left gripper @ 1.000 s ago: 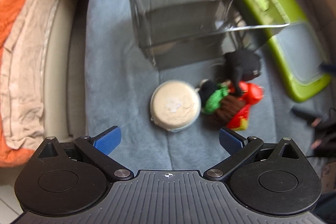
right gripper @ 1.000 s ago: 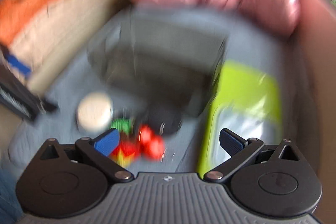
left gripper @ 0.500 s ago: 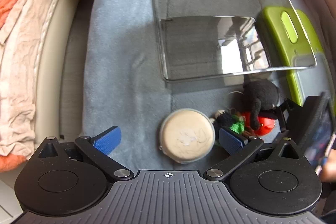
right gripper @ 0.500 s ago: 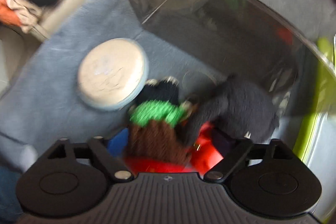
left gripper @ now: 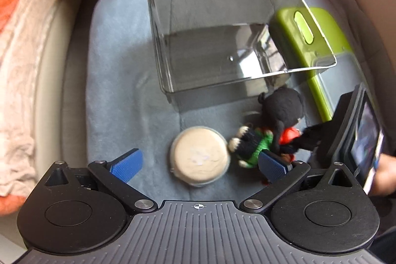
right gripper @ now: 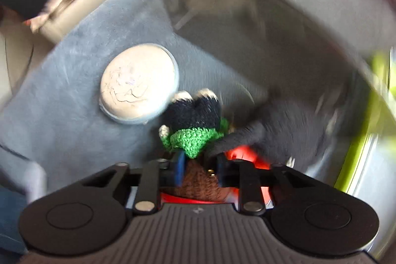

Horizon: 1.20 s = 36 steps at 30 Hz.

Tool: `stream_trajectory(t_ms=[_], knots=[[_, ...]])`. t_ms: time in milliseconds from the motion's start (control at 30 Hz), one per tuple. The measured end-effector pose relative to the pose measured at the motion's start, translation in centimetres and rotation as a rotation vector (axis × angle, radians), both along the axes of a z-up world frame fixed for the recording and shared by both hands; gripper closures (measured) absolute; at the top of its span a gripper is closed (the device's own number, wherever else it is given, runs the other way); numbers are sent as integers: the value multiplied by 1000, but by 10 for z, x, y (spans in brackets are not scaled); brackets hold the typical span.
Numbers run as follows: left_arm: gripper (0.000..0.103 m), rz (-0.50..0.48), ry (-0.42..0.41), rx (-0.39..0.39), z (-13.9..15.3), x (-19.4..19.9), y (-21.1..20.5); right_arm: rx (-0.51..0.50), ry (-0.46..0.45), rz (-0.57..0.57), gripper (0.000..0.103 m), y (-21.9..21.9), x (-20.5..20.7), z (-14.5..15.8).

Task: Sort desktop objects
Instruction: 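Grasp the knitted doll with the right tool and lift it, then lower the knitted doll into the clear box and open the right tool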

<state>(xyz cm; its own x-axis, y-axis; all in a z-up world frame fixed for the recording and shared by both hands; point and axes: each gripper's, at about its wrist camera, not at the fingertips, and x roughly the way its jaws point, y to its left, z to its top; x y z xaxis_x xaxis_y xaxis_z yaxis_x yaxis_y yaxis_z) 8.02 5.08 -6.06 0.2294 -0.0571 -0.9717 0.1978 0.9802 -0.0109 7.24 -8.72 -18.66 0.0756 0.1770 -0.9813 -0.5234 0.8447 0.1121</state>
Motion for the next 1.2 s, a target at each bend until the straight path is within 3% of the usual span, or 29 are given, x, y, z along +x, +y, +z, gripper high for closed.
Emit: stream_trajectory(t_ms=[167, 267, 300, 400, 500, 600, 667, 800, 967, 1067, 1200], knots=[[0, -34, -48, 23, 19, -17, -9, 29, 23, -101, 90, -34, -10, 22], [0, -55, -78, 10, 35, -14, -10, 50, 30, -160, 92, -58, -18, 43], [0, -53, -81, -24, 42, -8, -8, 59, 30, -182, 92, -67, -21, 53], [0, -67, 9, -272, 58, 28, 3, 139, 49, -258, 97, -98, -14, 85], [0, -75, 19, -333, 62, 67, 4, 256, 32, -278, 97, -123, 10, 115], [0, 11, -11, -302, 56, 93, 10, 383, 21, -331, 98, -148, 40, 125], [0, 51, -7, -323, 47, 102, 17, 447, 57, -386, 98, -161, 55, 120], [0, 58, 66, -412, 24, 118, 25, 482, 80, -428, 98, -171, 74, 118], [0, 119, 83, -435, 17, 121, 47, 578, 41, -445, 98, -161, 99, 157], [0, 113, 119, -395, 6, 111, 40, 638, 11, -465, 98, -152, 116, 176], [0, 89, 171, -333, -9, 97, 25, 664, -44, -550, 98, -130, 148, 170]])
